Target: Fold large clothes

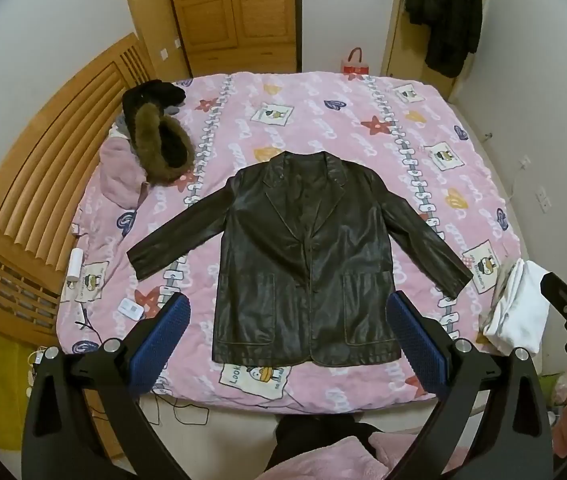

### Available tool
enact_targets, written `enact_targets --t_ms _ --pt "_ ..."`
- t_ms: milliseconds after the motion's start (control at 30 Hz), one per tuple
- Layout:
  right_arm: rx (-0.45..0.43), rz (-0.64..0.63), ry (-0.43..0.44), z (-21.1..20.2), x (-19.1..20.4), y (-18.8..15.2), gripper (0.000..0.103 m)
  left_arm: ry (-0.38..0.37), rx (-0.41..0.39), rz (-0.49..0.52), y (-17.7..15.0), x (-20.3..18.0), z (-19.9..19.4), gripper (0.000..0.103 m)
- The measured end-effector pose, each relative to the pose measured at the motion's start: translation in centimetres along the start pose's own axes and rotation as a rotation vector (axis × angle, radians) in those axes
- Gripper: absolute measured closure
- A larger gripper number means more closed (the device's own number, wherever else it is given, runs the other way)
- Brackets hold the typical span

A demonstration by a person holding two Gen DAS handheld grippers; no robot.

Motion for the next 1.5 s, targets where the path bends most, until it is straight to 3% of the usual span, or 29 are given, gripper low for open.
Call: enact_targets --t_ms 633,1500 --pt "0.002 0.001 0.008 0.1 -0.6 0.0 0.005 0.004 -0.02 -0.007 1.1 0.2 -1.1 0.008" --pt "-0.001 -0.021 0.016 -0.2 -3.7 0.0 0.005 0.044 -0.013 -0.046 -0.3 -2.1 -2.1 0.008"
Point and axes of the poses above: each gripper's, at about its wrist camera, not at the fingertips, and z roughly the way its jaws point, x to its left, y to its top, the point moved 1 cm from there along z, roughly the way its jaws point
